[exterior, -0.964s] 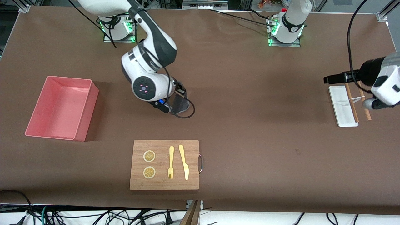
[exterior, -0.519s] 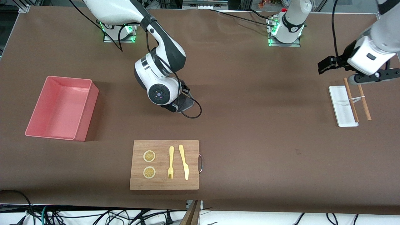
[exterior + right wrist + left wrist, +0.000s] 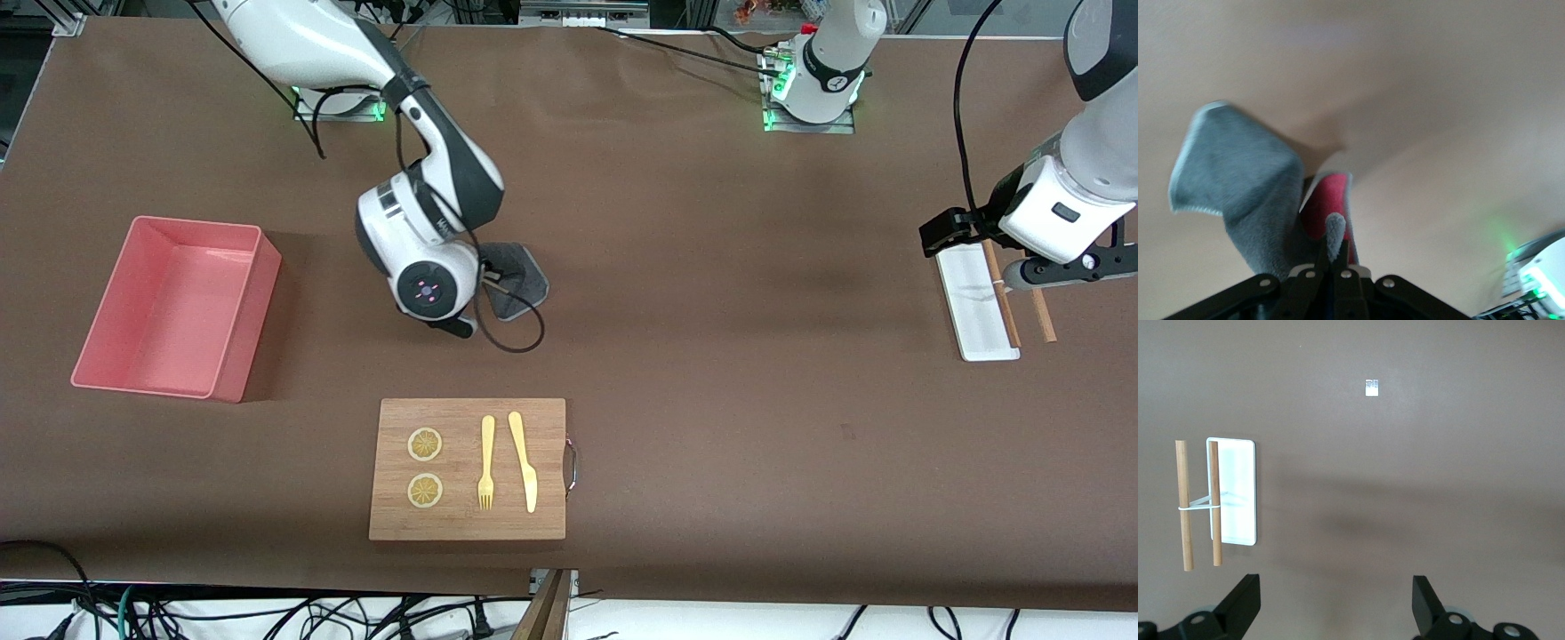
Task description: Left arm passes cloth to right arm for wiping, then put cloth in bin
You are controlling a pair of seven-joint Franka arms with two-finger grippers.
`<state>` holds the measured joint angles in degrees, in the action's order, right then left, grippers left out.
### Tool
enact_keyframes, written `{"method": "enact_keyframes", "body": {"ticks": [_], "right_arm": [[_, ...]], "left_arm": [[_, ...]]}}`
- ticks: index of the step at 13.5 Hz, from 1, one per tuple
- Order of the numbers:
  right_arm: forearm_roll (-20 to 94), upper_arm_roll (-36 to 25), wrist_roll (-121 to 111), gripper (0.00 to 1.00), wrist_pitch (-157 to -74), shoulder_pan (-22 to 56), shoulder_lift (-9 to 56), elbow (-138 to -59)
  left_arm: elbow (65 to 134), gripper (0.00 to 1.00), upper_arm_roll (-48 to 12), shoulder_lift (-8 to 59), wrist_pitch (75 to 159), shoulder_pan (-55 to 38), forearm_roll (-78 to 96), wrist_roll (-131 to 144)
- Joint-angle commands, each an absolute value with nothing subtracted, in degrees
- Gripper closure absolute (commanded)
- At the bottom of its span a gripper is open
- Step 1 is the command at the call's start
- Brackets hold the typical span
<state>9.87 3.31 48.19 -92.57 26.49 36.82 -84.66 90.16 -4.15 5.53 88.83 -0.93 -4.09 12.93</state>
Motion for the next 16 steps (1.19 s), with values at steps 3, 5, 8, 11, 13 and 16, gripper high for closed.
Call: {"method": "enact_keyframes", "body": {"ticks": [3, 5, 8, 11, 13, 16], "right_arm": [[1.2, 3.8, 34.0, 1.0, -84.7, 20.1, 35.0, -84.8], [1.1, 2.5, 29.2, 1.0, -82.8, 18.2, 34.5, -84.8], [1.1, -3.0, 20.2, 1.0, -81.2, 18.0, 33.8, -84.7], [1.1, -10.6, 8.0, 1.0, -80.2, 18.0, 33.7, -84.7], [1.1, -12.5, 5.5, 1.0, -80.2, 18.0, 33.7, -84.7], [1.5, -12.0, 7.5, 1.0, -80.4, 19.4, 33.7, -84.6]], "left_arm": [[87.5, 0.0, -4.6, 6.3, 87.1, -0.7, -4.6, 11.2], [87.4, 0.0, -4.5, 6.3, 87.2, 2.1, -3.6, 6.8], [87.4, 0.0, -4.4, 6.3, 87.1, 6.2, 1.0, -1.3], [87.4, 0.0, -4.4, 6.4, 87.0, 6.2, 0.9, -1.4], [87.4, 0.0, -4.5, 6.5, 87.1, 6.1, 0.9, -1.2], [87.3, 0.0, -4.5, 7.0, 87.1, 6.0, 0.9, -1.2]]}}
